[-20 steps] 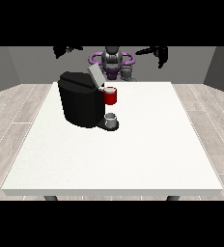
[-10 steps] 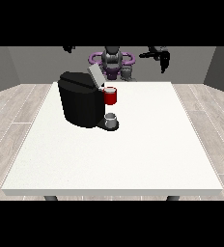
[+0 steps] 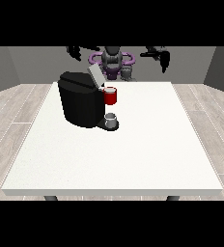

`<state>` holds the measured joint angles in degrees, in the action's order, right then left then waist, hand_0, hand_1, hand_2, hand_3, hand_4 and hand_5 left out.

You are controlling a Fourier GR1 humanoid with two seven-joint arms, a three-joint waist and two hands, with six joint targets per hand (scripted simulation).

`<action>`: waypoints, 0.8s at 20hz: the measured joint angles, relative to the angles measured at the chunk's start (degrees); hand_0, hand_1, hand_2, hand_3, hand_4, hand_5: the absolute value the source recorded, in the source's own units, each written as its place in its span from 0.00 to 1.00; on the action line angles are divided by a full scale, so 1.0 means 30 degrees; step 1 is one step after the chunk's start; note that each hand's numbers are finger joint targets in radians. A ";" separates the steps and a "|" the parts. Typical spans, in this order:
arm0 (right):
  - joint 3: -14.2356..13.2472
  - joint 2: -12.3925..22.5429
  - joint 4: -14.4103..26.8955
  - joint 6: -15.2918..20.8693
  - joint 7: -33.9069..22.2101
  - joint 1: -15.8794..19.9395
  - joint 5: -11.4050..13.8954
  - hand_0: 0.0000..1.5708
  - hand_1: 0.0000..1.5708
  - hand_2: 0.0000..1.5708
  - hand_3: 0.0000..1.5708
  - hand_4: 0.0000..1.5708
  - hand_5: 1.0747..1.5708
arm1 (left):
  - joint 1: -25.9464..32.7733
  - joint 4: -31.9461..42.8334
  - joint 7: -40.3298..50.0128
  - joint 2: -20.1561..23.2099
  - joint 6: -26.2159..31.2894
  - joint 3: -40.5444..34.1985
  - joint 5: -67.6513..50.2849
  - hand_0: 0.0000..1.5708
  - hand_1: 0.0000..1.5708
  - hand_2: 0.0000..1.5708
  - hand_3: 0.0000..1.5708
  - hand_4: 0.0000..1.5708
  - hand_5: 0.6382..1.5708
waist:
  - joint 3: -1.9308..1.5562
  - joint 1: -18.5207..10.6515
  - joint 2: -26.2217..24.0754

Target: Insert the coffee pod into the coffee machine and close the lid

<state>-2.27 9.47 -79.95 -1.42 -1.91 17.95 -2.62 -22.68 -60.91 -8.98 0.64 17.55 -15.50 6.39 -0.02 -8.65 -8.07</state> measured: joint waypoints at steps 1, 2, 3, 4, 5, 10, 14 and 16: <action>-0.0174 0.0000 0.0302 -0.0011 0.0210 0.0126 -0.0045 0.00 0.00 0.00 0.00 0.00 1.00 | 0.0164 -0.0447 0.0295 0.0040 0.0117 0.0013 -0.0270 0.00 0.00 0.00 0.00 0.00 1.00 | 0.0005 -0.0105 0.0183; -0.0306 0.0020 0.0443 -0.0084 0.0041 0.0525 -0.0182 0.00 0.00 0.00 0.00 0.00 1.00 | 0.0358 -0.0759 0.0232 0.0044 0.0038 0.0014 -0.0418 0.00 0.00 0.00 0.00 0.00 1.00 | -0.0001 -0.0067 0.0444; -0.0494 0.0059 0.0832 -0.0076 0.0138 0.0817 -0.0208 0.00 0.00 0.00 0.00 0.00 1.00 | 0.0479 -0.1202 0.0511 -0.0011 -0.0070 0.0228 -0.0596 0.00 0.00 0.00 0.00 0.00 1.00 | 0.0004 -0.0162 0.0654; -0.0541 0.0004 0.1054 -0.0012 -0.0014 0.1055 -0.0203 0.00 0.00 0.00 0.00 0.00 1.00 | 0.0722 -0.1583 0.0681 0.0047 -0.0017 0.0255 -0.0802 0.00 0.00 0.00 0.00 0.00 1.00 | 0.0003 -0.0166 0.0779; -0.0742 0.0182 0.1292 -0.0335 -0.0114 0.1194 -0.0454 0.00 0.00 0.00 0.00 0.00 1.00 | 0.0941 -0.1913 0.0850 0.0000 -0.0271 0.0447 -0.0959 0.00 0.00 0.00 0.00 0.00 1.00 | 0.0004 -0.0076 0.0873; -0.1033 0.0166 0.2612 -0.0422 0.0560 0.2112 -0.0294 0.00 0.00 0.00 0.00 0.00 1.00 | 0.1943 -0.3854 0.1481 0.0111 -0.0444 0.1064 -0.1326 0.00 0.00 0.00 0.00 0.00 1.00 | 0.0005 -0.0048 0.1786; -0.0967 0.0066 0.3332 -0.0689 0.0733 0.3016 -0.0206 0.00 0.00 0.00 0.00 0.00 1.00 | 0.2197 -0.4484 0.1538 0.0454 -0.0823 0.1094 -0.1646 0.00 0.00 0.00 0.00 0.00 1.00 | 0.0002 0.0440 0.2478; -0.0851 0.0023 0.3830 -0.0729 0.1006 0.3266 0.0060 0.00 0.00 0.00 0.00 0.00 1.00 | 0.2369 -0.4905 0.1600 0.0551 -0.0949 0.1268 -0.1689 0.00 0.00 0.00 0.00 0.00 1.00 | 0.0007 0.0476 0.2696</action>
<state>-4.82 9.54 -68.47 -3.60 1.11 27.75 -2.44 -15.57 -75.62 -4.18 2.29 14.70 -11.69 1.32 0.00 -7.23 0.02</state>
